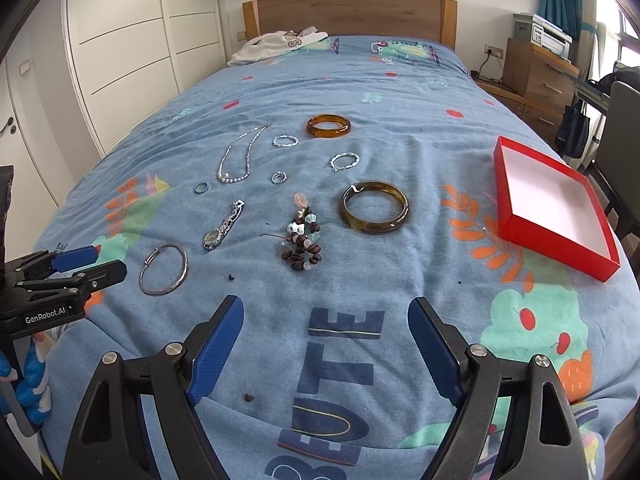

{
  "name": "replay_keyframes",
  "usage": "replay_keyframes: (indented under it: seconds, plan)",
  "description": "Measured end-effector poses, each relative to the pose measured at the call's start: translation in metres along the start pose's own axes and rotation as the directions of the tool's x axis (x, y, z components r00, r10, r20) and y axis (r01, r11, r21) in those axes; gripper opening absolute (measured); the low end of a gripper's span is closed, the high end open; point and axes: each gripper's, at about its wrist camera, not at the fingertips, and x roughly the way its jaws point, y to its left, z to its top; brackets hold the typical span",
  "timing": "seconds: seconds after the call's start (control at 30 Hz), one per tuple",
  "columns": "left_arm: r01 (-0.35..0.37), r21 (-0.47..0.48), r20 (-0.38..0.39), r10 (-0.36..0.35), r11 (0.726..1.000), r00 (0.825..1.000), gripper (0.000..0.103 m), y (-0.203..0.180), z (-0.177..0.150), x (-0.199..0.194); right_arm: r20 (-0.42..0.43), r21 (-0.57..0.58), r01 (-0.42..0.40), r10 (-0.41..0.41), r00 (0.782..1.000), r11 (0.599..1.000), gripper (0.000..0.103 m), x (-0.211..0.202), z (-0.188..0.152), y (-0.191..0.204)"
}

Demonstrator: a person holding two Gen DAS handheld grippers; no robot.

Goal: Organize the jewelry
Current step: 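Move the left tool toward the silver bangle while the right tool approaches the beaded bracelet, then close the left tool on the silver bangle while the right tool grasps the beaded bracelet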

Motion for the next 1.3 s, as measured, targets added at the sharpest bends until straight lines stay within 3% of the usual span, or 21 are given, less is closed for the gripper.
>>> replay_keyframes:
  seconds: [0.27, 0.4, 0.67, 1.0, 1.1, 1.3]
  plan:
    - [-0.008, 0.055, -0.044, 0.010, 0.998, 0.999, 0.060, -0.015, 0.004, 0.025, -0.019, -0.006, -0.030, 0.029, 0.999, 1.000, 0.083, 0.022, 0.008, 0.003]
    - [-0.010, 0.054, -0.080, 0.014, 0.999, 0.997, 0.048, -0.016, 0.006, 0.042, -0.034, -0.003, -0.081, 0.081, 0.996, 0.997, 0.076, 0.039, 0.016, 0.007]
    - [0.005, 0.072, -0.124, 0.004, 0.997, 0.992, 0.044, -0.020, 0.008, 0.067, -0.067, 0.013, -0.114, 0.115, 0.991, 0.993, 0.069, 0.078, 0.036, 0.009]
    - [0.002, 0.061, -0.155, 0.008, 0.998, 0.988, 0.043, -0.019, 0.009, 0.082, -0.100, 0.005, -0.114, 0.114, 0.989, 0.994, 0.068, 0.109, 0.040, 0.010]
    - [-0.001, 0.056, -0.168, 0.010, 0.998, 0.986, 0.043, -0.019, 0.009, 0.087, -0.121, 0.002, -0.117, 0.116, 0.986, 0.993, 0.062, 0.120, 0.040, 0.011]
    - [0.007, 0.067, -0.180, 0.006, 0.998, 0.984, 0.017, -0.021, 0.010, 0.091, -0.137, -0.013, -0.112, 0.109, 0.985, 0.994, 0.047, 0.133, 0.040, 0.013]
